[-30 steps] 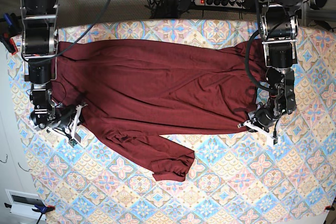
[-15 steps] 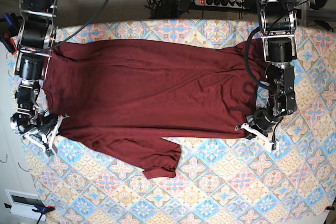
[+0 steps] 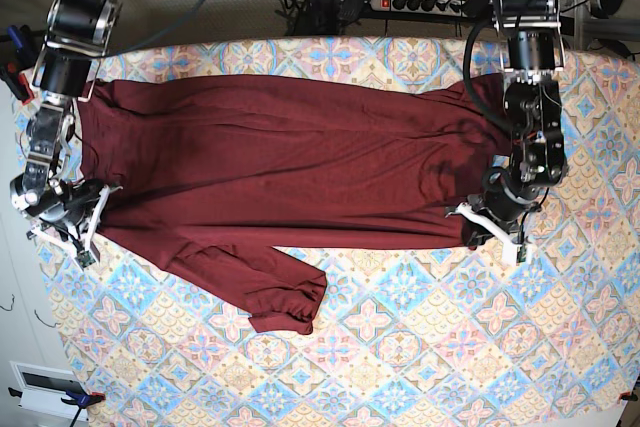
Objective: Layout the t-shirt on the table in an organized manner, then fold the t-shirt properly
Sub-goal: 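Fold the hem half over onto the collar half with both grippers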
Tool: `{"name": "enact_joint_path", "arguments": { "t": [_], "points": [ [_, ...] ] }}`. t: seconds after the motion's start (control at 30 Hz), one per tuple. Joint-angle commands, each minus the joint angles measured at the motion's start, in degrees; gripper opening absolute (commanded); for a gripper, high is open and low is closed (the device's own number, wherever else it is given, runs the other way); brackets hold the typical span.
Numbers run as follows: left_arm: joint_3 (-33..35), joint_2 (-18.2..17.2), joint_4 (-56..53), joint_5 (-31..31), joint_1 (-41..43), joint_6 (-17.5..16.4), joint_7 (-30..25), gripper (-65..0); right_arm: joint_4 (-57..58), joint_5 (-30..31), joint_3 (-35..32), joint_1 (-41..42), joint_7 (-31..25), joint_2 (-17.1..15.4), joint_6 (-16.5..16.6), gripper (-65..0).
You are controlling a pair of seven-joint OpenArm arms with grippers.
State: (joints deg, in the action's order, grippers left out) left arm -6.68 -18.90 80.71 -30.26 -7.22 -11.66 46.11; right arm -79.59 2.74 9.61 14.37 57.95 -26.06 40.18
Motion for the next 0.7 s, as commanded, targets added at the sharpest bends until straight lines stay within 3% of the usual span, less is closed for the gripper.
{"name": "enact_joint_path", "arguments": {
  "t": [0.0, 0.27, 0.67],
  "points": [
    [-2.0, -0.9, 1.9, -0.1, -0.4, 0.0, -0.4, -65.0, -2.6, 0.1, 0.8, 0.8, -0.5, -1.4, -0.2, -64.7],
    [-8.3, -0.9, 8.4, -0.1, 5.4, -0.2, 1.3, -65.0, -9.5, 0.1, 3.3, -6.9, 0.3, -1.5, -0.2, -64.7],
    [-8.5, -0.9, 10.3, 0.0, 12.6, -0.2, 1.3, -65.0, -17.6, 0.2, 7.2, -16.8, 2.2, -2.5, -0.2, -64.7]
  ]
}}
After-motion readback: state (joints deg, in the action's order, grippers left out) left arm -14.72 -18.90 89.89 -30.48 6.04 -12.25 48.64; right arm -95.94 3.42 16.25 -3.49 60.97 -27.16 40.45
